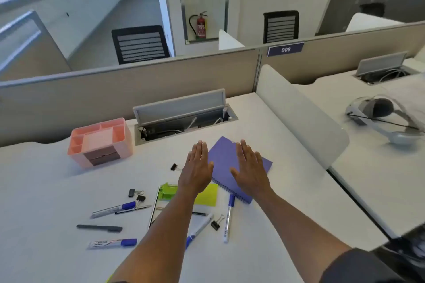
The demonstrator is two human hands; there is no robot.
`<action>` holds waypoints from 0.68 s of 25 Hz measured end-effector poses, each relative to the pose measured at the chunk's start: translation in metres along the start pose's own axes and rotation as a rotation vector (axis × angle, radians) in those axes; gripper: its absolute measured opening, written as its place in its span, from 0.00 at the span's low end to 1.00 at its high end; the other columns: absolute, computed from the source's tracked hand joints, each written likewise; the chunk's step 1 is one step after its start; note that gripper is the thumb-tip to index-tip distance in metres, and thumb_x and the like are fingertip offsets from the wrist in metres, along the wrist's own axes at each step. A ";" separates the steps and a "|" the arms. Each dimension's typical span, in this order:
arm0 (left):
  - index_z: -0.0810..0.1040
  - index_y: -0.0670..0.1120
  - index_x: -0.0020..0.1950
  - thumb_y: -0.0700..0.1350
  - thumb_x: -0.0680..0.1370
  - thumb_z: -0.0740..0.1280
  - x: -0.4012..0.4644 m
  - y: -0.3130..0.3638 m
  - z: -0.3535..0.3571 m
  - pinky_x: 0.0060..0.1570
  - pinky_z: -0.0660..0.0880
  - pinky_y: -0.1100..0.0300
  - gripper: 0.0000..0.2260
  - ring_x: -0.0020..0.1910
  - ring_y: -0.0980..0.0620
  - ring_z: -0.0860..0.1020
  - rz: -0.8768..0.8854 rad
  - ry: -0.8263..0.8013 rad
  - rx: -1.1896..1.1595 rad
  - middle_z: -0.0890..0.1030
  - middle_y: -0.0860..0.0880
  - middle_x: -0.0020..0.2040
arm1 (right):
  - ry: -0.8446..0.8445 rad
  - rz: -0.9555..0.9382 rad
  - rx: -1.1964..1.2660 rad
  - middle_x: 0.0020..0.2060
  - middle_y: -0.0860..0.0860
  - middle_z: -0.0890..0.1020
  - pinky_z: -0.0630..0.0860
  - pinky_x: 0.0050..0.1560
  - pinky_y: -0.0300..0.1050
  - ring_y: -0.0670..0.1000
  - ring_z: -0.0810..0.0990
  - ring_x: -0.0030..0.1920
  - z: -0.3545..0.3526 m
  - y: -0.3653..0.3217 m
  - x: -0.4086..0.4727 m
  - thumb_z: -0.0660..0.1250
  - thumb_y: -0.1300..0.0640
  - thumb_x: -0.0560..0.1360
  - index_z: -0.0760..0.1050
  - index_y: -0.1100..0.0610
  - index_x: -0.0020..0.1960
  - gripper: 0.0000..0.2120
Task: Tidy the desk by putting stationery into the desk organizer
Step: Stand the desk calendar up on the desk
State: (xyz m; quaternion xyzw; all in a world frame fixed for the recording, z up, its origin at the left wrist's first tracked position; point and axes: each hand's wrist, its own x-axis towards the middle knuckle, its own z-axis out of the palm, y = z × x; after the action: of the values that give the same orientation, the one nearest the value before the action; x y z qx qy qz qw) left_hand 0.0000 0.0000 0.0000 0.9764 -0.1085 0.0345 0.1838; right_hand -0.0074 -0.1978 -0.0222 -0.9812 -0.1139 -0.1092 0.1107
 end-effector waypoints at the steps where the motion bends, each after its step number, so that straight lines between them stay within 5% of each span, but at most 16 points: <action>1: 0.42 0.40 0.79 0.50 0.84 0.51 -0.004 -0.001 0.007 0.75 0.43 0.53 0.29 0.78 0.47 0.42 -0.020 -0.049 0.009 0.42 0.43 0.80 | -0.026 0.024 0.012 0.78 0.59 0.57 0.66 0.70 0.64 0.60 0.64 0.75 0.005 0.003 -0.007 0.70 0.46 0.75 0.48 0.59 0.79 0.44; 9: 0.43 0.43 0.79 0.49 0.82 0.57 0.007 -0.015 0.036 0.75 0.46 0.51 0.32 0.78 0.43 0.44 -0.089 -0.192 0.002 0.43 0.43 0.80 | -0.179 0.111 -0.011 0.77 0.58 0.61 0.68 0.69 0.59 0.60 0.67 0.73 0.024 0.030 -0.044 0.66 0.46 0.78 0.54 0.58 0.79 0.37; 17: 0.48 0.41 0.78 0.48 0.80 0.61 0.026 -0.022 0.048 0.74 0.54 0.47 0.33 0.77 0.41 0.49 -0.196 -0.277 -0.029 0.49 0.40 0.79 | -0.231 0.349 -0.035 0.65 0.58 0.71 0.74 0.54 0.51 0.58 0.74 0.56 0.032 0.036 -0.054 0.61 0.44 0.79 0.56 0.58 0.78 0.34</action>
State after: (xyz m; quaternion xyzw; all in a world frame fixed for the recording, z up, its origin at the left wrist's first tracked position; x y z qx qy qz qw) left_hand 0.0315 -0.0024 -0.0501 0.9749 -0.0377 -0.1201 0.1836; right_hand -0.0439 -0.2350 -0.0725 -0.9939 0.0480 0.0228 0.0969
